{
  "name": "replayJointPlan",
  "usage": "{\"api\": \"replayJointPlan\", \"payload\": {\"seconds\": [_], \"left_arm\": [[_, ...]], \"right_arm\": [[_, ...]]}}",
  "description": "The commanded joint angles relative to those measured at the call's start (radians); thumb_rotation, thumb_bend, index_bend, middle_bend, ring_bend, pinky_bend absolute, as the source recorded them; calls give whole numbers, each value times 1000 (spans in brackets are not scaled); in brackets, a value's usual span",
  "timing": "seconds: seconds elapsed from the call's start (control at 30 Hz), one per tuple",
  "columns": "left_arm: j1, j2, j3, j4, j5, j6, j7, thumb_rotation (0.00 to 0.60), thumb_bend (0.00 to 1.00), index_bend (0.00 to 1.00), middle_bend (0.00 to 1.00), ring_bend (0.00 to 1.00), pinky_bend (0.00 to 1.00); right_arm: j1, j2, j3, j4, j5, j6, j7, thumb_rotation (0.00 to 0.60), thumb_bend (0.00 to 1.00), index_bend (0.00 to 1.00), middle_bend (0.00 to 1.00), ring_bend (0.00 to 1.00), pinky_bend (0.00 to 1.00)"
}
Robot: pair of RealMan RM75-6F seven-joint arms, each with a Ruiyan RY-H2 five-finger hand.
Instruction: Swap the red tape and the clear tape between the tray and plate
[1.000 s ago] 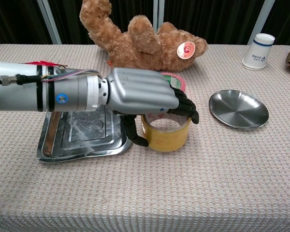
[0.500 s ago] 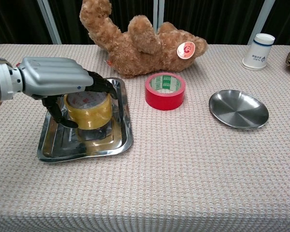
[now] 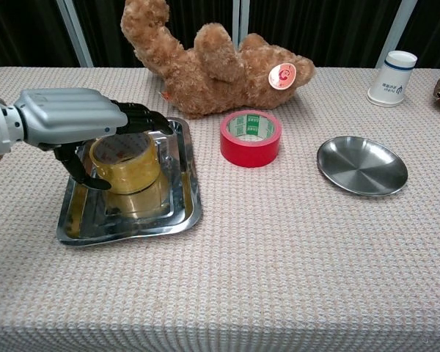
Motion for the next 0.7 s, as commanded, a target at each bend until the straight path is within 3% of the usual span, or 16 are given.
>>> {"api": "replayJointPlan", "payload": {"seconds": [0.03,0.2,0.4,0.57,0.7], "left_arm": [[15,22,0,-25,-5,11,14,600,190,2,0,0,203],[77,84,-4,-96,-54,79,43,600,175,2,0,0,201],[247,109,-21,-141,-177,304,100,600,102,7,47,0,164],[372,109,-25,-137,-230,452,95,600,74,16,61,0,153],[438,111,-26,-115,-226,518,49,600,72,23,61,0,152]], "right_arm": [[10,-1,-4,-7,-7,-12,-10,600,0,0,0,0,0],[49,1,-17,-43,-37,-64,-64,600,0,0,0,0,0],[145,-13,-28,-130,-65,-187,-212,600,0,0,2,0,0],[256,-99,-11,-158,-23,-314,-367,600,0,0,13,0,0],[347,-198,12,-108,59,-414,-457,600,0,0,14,0,0]]}}
